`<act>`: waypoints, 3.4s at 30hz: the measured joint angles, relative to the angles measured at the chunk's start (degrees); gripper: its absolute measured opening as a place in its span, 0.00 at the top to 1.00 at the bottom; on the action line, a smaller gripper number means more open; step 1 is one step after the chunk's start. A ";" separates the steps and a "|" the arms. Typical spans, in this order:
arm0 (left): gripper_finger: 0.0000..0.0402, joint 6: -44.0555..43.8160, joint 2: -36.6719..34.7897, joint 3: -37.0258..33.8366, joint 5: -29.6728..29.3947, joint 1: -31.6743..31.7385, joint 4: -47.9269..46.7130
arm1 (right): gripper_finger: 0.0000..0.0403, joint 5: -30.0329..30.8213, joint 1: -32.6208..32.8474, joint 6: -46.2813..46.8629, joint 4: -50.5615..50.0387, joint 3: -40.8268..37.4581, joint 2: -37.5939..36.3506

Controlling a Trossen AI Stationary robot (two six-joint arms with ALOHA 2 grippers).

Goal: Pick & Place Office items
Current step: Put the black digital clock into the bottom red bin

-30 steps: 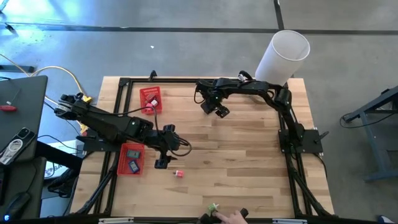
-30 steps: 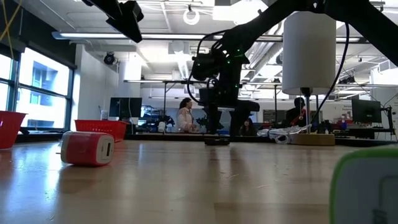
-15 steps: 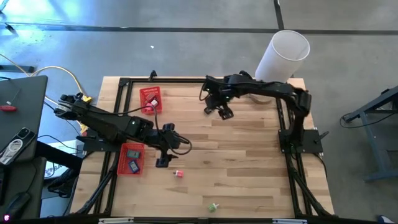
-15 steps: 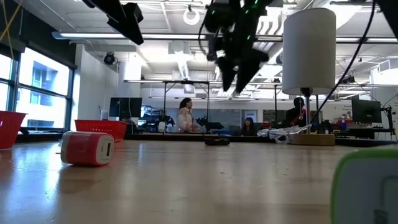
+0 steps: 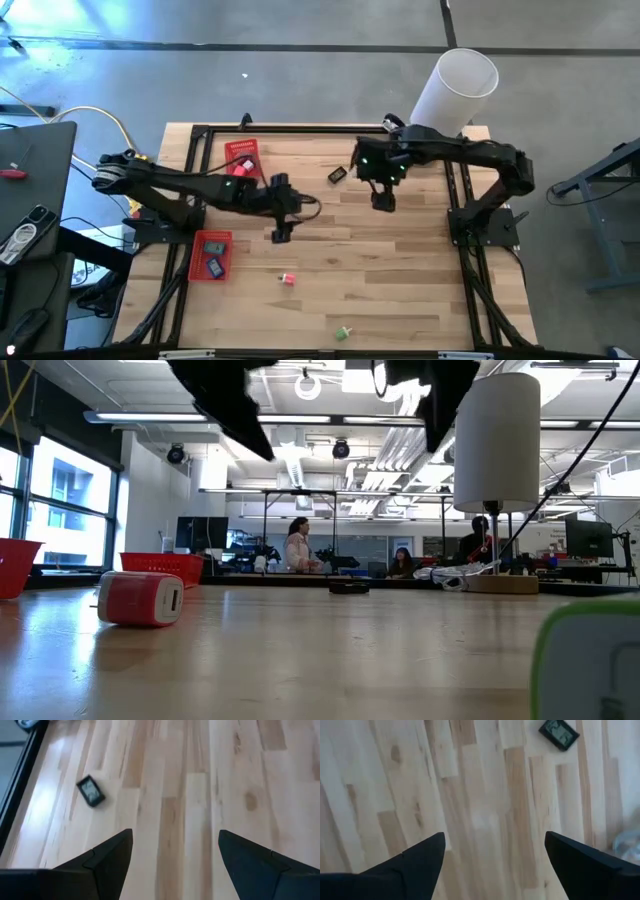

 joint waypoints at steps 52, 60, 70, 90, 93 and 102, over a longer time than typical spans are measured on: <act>0.28 -4.07 50.91 -15.77 -6.22 17.58 100.36 | 0.18 24.74 30.46 27.53 49.73 -36.94 -17.17; 0.28 -4.05 53.40 -11.80 -6.65 18.30 99.60 | 0.18 24.69 30.46 27.50 49.73 -36.94 -17.17; 0.34 -7.31 53.34 -11.08 -6.27 21.69 90.88 | 0.18 24.58 31.79 27.09 49.83 -36.92 -17.15; 0.64 -3.68 53.34 -10.85 -6.81 20.59 87.27 | 0.18 24.69 32.34 27.85 50.34 -36.89 -17.13; 0.64 -1.88 51.94 -11.13 -8.09 19.30 85.98 | 0.18 24.69 32.34 27.90 50.34 -36.89 -17.13; 0.64 6.41 33.14 -11.69 -13.11 12.25 58.44 | 0.18 24.67 32.34 27.94 50.58 -36.87 -17.13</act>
